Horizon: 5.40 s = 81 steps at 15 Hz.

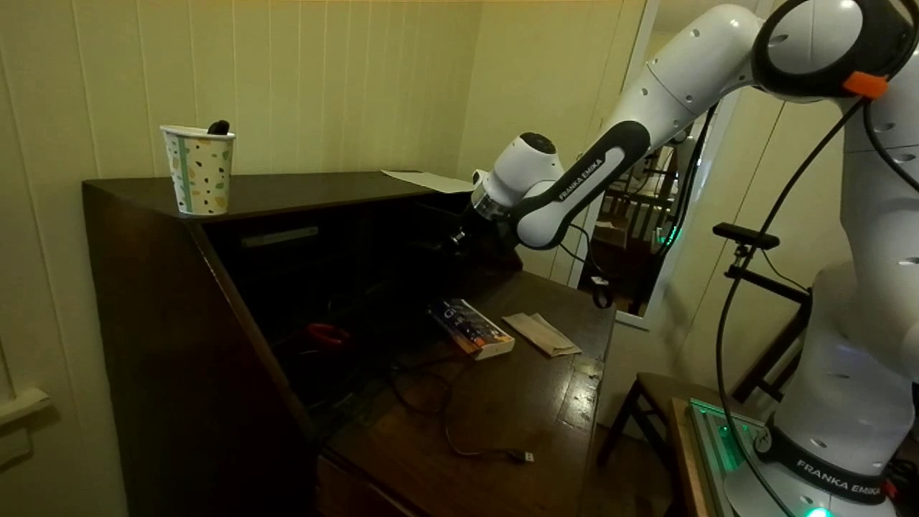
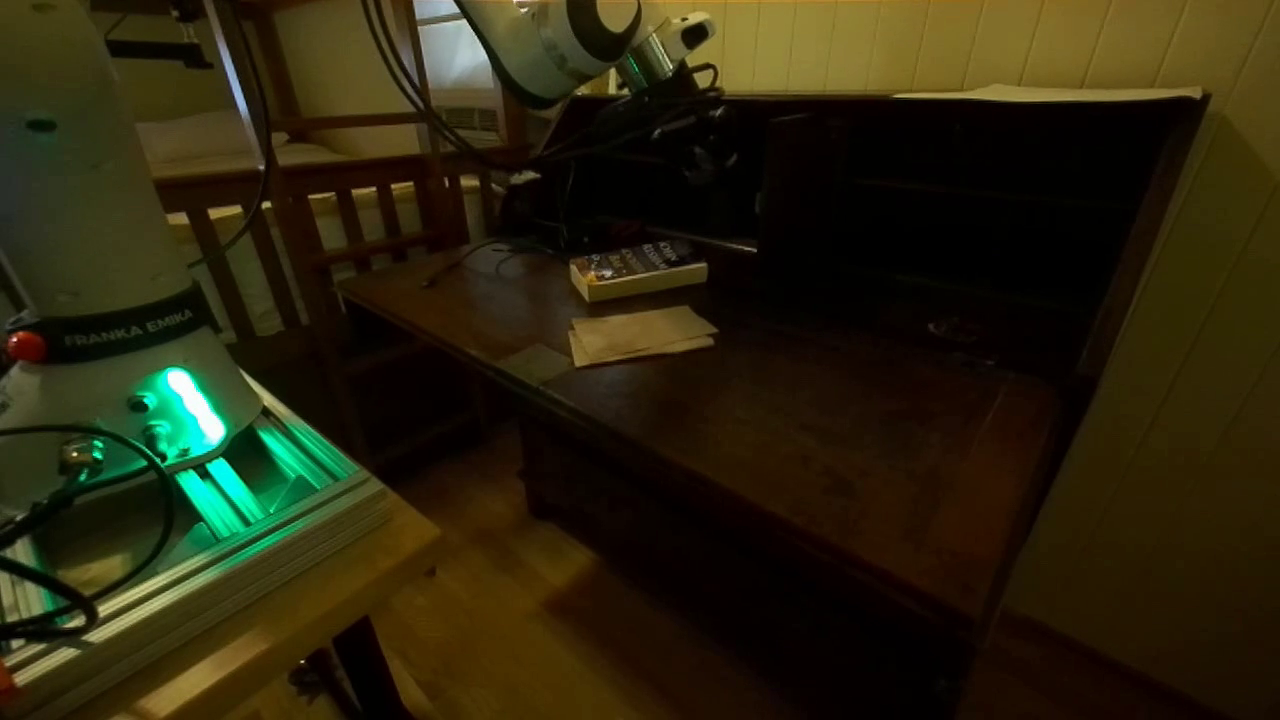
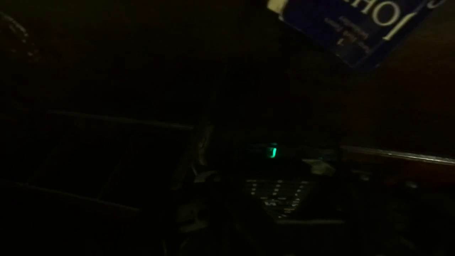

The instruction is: Put the remote control on the middle shelf of the cabinet.

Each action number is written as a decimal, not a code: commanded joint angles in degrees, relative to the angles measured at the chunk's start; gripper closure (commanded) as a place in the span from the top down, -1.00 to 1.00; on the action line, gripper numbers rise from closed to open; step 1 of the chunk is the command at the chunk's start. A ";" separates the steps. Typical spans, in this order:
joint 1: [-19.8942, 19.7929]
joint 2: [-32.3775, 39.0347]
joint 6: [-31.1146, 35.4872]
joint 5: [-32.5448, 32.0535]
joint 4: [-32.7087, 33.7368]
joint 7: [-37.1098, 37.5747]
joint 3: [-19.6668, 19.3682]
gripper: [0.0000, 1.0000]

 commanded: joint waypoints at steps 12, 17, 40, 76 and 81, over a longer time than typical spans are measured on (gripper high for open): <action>32.38 18.81 9.55 2.65 2.54 4.96 -32.20 -0.28; 33.44 24.40 12.22 13.31 6.03 -0.02 -31.40 -0.28; 21.23 36.75 14.96 26.24 26.48 -7.23 -22.06 -0.28; 10.01 52.78 9.53 29.88 55.32 -3.26 -17.20 -0.28; 6.90 52.67 6.83 29.62 57.81 -3.88 -12.37 -0.28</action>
